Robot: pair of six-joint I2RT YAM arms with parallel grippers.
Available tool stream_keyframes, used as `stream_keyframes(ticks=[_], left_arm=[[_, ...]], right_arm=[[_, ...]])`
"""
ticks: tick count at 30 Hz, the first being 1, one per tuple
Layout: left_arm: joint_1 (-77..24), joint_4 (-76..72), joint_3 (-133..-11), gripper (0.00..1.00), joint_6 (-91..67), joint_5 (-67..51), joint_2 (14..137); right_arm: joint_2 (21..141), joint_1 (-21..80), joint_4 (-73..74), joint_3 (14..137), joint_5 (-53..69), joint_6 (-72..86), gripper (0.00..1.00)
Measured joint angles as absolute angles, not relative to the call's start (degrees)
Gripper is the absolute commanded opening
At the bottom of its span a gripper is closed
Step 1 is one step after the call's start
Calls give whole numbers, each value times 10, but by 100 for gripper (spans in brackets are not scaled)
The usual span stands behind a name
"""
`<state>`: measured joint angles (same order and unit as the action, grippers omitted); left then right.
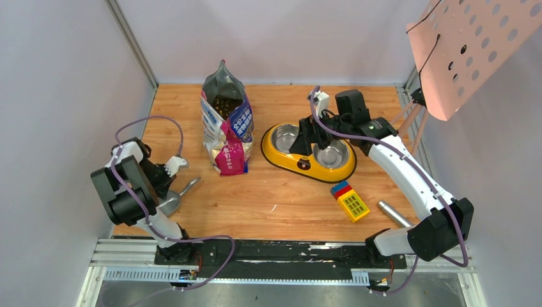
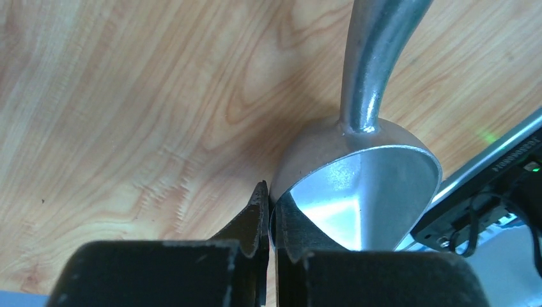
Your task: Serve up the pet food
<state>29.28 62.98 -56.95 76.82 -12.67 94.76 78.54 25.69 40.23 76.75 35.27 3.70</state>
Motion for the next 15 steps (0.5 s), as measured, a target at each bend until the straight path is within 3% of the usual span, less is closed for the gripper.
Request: stream_keyframes(ticks=[4,8,15], left_arm=[[293,663,-570,0,766,-159,894],[279,745,-612,0,764,-221,761],[148,856,-805,0,699,-325,643]], right_arm=[[785,257,402,768,343,28,88],[786,257,411,781,341,23,88],[806,257,462,896,368,17,87]])
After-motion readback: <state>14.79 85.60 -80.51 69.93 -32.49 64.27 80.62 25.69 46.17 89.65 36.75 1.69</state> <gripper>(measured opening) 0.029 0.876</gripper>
